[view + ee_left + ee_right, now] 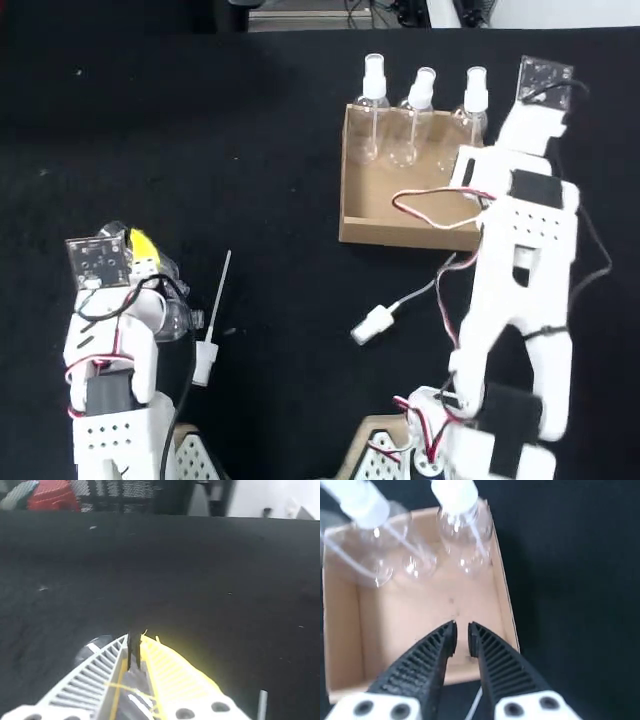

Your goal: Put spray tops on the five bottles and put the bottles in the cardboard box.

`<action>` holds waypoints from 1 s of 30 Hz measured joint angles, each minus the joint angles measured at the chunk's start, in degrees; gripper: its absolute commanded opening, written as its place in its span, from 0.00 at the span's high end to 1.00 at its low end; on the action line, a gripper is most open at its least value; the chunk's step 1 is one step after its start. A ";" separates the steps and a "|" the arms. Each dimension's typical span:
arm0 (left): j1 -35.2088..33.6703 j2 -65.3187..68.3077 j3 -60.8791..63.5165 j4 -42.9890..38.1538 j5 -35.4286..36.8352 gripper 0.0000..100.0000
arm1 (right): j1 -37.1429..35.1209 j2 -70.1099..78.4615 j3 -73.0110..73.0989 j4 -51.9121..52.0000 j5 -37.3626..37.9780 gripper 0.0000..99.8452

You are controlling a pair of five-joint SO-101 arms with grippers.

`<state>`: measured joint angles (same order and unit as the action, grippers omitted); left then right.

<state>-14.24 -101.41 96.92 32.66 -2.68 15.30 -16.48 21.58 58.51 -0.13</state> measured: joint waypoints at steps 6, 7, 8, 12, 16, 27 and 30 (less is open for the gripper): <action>-7.65 0.00 -2.81 3.87 -3.60 0.96 | -3.08 -2.20 0.00 11.25 5.63 0.99; -8.18 0.00 -4.92 6.51 -6.33 0.95 | -2.90 -2.55 0.00 12.40 6.24 0.99; -8.53 0.00 -7.47 9.49 -9.58 0.92 | -2.81 -2.73 0.00 13.36 6.77 0.99; -8.79 -0.44 -16.88 21.45 -23.12 0.72 | -2.99 -5.71 0.35 16.18 8.88 0.99; -8.79 -0.18 -19.87 29.63 -34.55 0.71 | -2.90 -11.87 6.33 16.44 9.32 0.99; -9.23 -0.09 -20.66 46.77 -74.46 0.71 | -3.08 -27.69 18.99 16.44 9.32 0.99; -9.23 0.00 -20.66 46.77 -77.45 0.69 | -3.08 -28.75 20.75 16.44 9.32 0.99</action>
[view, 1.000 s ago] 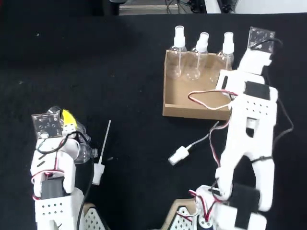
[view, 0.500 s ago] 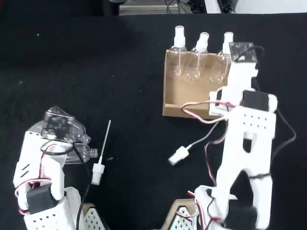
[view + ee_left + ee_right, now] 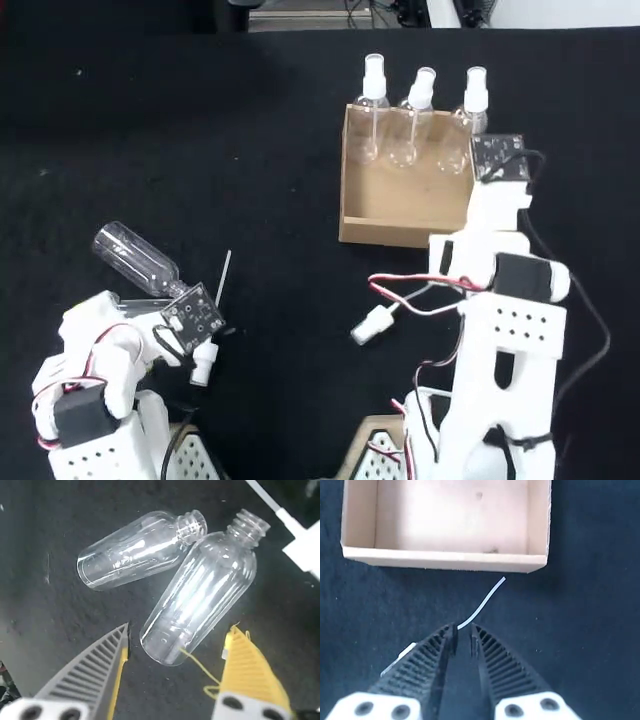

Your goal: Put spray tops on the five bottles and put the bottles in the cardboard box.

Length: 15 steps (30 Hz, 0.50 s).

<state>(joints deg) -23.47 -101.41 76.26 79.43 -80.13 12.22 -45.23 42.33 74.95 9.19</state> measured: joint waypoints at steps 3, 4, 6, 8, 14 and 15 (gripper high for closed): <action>0.00 2.64 0.00 0.00 -1.76 0.69 | 0.00 0.00 1.05 0.00 0.00 0.99; 0.00 4.04 0.00 -0.18 -1.76 0.69 | 0.00 0.00 1.23 0.00 0.00 0.99; 0.00 7.56 0.00 -2.46 -1.76 0.69 | 0.00 0.00 1.23 0.00 0.00 0.99; 0.00 11.96 0.00 -6.33 -1.76 0.69 | 0.00 0.00 1.23 0.00 0.09 0.99; 0.00 26.37 0.00 -17.05 -1.76 0.69 | 0.00 0.00 1.23 0.00 0.09 0.99; 0.00 28.48 0.00 -18.64 -1.76 0.69 | 0.00 0.00 1.23 0.00 0.09 0.99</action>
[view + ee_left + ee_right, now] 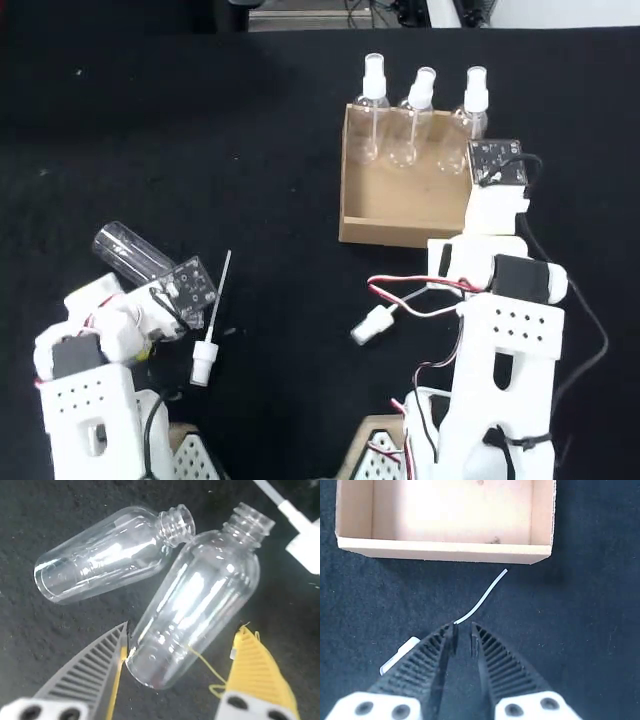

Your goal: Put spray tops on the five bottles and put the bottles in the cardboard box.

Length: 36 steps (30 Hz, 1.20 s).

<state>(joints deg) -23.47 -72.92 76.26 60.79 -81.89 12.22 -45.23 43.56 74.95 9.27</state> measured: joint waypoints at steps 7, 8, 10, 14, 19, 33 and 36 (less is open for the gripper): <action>0.00 8.97 0.00 -3.34 -0.26 0.70 | 0.00 -0.09 3.25 -0.18 0.00 0.99; 0.00 9.23 0.00 -3.16 -0.26 0.72 | 0.00 -0.26 3.78 -0.70 0.00 0.99; 0.00 9.41 0.00 -2.90 -0.26 0.80 | 0.00 -0.44 5.01 -2.02 0.00 0.99; 2.29 9.41 0.00 -1.23 0.97 0.98 | 0.00 -0.53 5.98 -3.43 0.00 0.99; 5.45 9.41 0.00 -0.88 8.70 0.93 | 0.00 -0.53 5.98 -3.43 0.00 0.99; 8.35 9.41 -25.14 31.47 13.98 0.96 | 0.00 -0.53 5.98 -3.43 2.64 0.99; 13.63 9.41 -25.93 35.08 14.51 0.96 | 0.00 -0.53 5.10 -1.93 6.33 0.93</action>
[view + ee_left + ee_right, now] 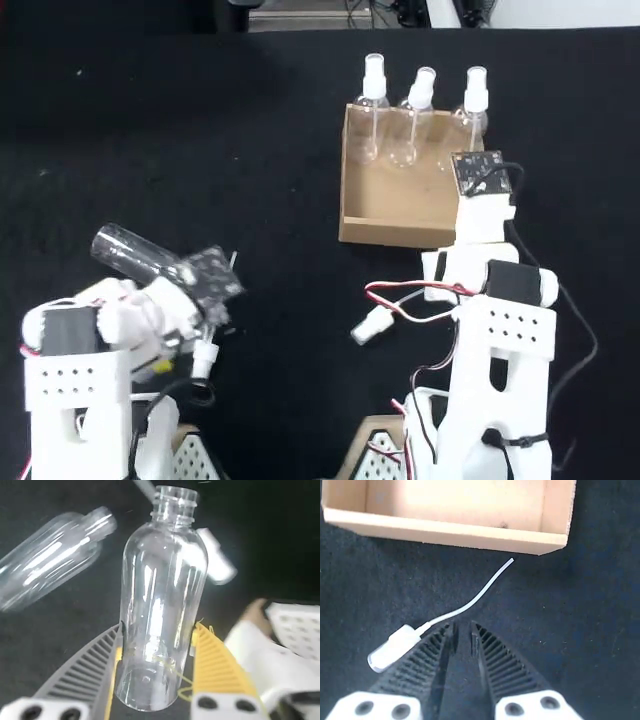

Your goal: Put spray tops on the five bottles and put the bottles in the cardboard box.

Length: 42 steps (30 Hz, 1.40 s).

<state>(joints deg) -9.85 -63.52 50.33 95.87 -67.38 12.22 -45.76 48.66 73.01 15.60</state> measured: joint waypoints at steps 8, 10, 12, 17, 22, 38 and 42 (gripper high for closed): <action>21.19 0.00 0.00 -0.70 16.79 0.96 | 0.00 0.00 -1.85 8.26 20.13 0.83; 23.56 0.00 0.00 -1.05 20.13 0.96 | -1.41 0.00 -1.32 8.35 28.04 0.83; 24.18 0.00 0.00 -1.05 22.07 0.96 | -3.87 0.00 1.05 8.35 36.13 0.83; 20.84 0.00 1.41 -1.05 25.32 0.96 | -14.42 0.00 3.87 8.70 44.92 0.83; 7.74 0.00 1.41 -1.05 22.95 0.96 | -26.02 0.00 3.87 8.70 41.58 0.83; -14.68 0.00 1.41 -1.05 13.98 0.96 | -31.30 14.77 6.77 4.84 50.46 0.73; -15.03 0.00 1.41 -1.05 13.98 0.96 | -30.68 19.43 6.68 4.57 56.88 0.64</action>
<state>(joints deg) -24.88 -63.52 51.74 94.81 -53.41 -18.46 -26.33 55.34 77.58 72.48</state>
